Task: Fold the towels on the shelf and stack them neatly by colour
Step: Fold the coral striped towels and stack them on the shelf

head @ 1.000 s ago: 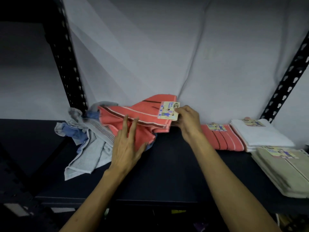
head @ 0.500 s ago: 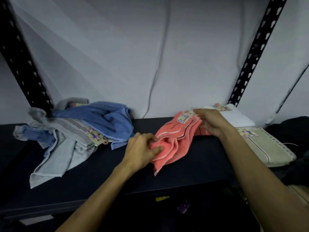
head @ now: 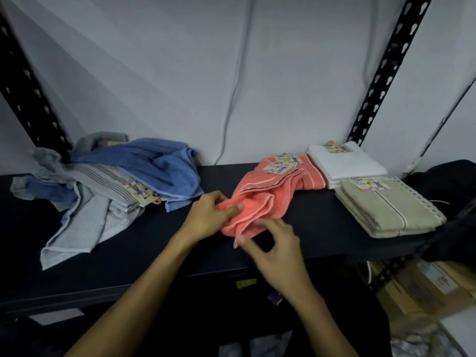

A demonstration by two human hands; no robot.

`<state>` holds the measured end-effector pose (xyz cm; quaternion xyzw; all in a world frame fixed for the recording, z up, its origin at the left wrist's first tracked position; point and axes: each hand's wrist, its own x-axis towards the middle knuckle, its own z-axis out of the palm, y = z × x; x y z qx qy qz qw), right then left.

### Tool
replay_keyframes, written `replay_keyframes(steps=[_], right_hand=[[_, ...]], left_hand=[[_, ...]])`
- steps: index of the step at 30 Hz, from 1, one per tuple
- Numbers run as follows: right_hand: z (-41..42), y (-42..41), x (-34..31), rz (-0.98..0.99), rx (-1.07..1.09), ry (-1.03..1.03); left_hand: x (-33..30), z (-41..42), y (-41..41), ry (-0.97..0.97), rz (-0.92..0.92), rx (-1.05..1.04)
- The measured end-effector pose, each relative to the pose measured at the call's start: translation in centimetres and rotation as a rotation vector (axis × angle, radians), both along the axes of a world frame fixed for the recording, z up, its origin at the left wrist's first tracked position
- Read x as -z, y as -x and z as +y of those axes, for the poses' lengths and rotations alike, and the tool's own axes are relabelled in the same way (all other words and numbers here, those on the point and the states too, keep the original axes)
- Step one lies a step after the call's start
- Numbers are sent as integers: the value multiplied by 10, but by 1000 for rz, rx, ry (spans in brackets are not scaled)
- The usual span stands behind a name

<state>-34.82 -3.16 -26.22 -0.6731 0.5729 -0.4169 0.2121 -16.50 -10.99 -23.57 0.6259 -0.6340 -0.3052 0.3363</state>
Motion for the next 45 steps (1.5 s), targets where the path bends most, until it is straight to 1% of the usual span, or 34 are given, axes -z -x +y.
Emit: replay_keyframes(steps=[1, 2, 4, 6, 7, 8, 11, 12, 13, 14, 16, 17, 18, 20, 22, 25, 27, 29, 31, 33, 34, 35, 37, 38, 39, 40, 42, 44, 45], right_hand=[[1, -9, 5, 105, 5, -10], [2, -17, 8, 200, 36, -19], [0, -26, 15, 305, 116, 28], [-2, -27, 19, 284, 166, 112], [-3, -23, 18, 247, 166, 131], [-3, -18, 15, 213, 152, 129], [-8, 8, 4, 73, 43, 75], [-10, 19, -1, 4, 6, 49], [-11, 28, -7, -55, -23, 25], [-12, 37, -14, -108, -44, 15], [-14, 54, -27, -178, -68, 26], [-15, 60, -34, -191, -75, 44], [-16, 66, -39, -189, -70, 68], [-17, 76, -51, -182, -58, 131], [-16, 84, -65, -232, -72, 185], [-17, 94, -84, -400, -72, 249], [-18, 96, -91, -430, -140, 217], [-21, 98, -87, -335, -177, 163], [-27, 106, -79, -164, -101, 197], [-33, 117, -75, 15, -12, 217], [-35, 122, -74, 31, 5, 214], [-36, 127, -75, -12, 12, 210], [-37, 133, -80, -205, 14, 209], [-37, 133, -84, -278, -1, 211], [-37, 129, -89, -319, -34, 204], [-35, 123, -94, -342, -94, 182], [-32, 103, -105, -339, -275, 79], [-29, 83, -114, -342, -494, -88], [-28, 76, -119, -385, -586, -168]], left_hand=[[0, -1, -3, -15, -15, 26], [0, -1, -6, -16, -76, 39], [0, 0, -14, 2, -307, 4], [-1, 2, -22, 22, -516, -85], [-1, 4, -27, 17, -567, -126], [0, 5, -32, -4, -576, -152], [5, 7, -48, -65, -470, -183], [5, 9, -52, -50, -422, -187], [2, 10, -55, -29, -336, -191], [-2, 10, -57, 1, -186, -184], [-13, 12, -59, 33, 189, -153], [-20, 14, -61, 39, 317, -143], [-26, 15, -64, 45, 383, -136], [-37, 15, -68, 48, 387, -142], [-45, 11, -74, 105, 336, -194], [-53, 5, -81, 204, 180, -292], [-53, 2, -81, 206, 103, -279], [-51, 2, -78, 241, 57, -295], [-48, 1, -78, 320, -11, -388], [-46, -1, -82, 358, -70, -479], [-43, -4, -86, 343, -74, -504], [-44, -5, -89, 329, -49, -526], [-45, -11, -94, 298, 57, -581], [-48, -11, -92, 285, 120, -585], [-54, -10, -85, 275, 197, -547], [-59, -8, -75, 262, 281, -464], [-71, -3, -45, 214, 423, -231], [-82, 4, -14, 199, 483, -55], [-87, 6, -2, 203, 505, -11]])
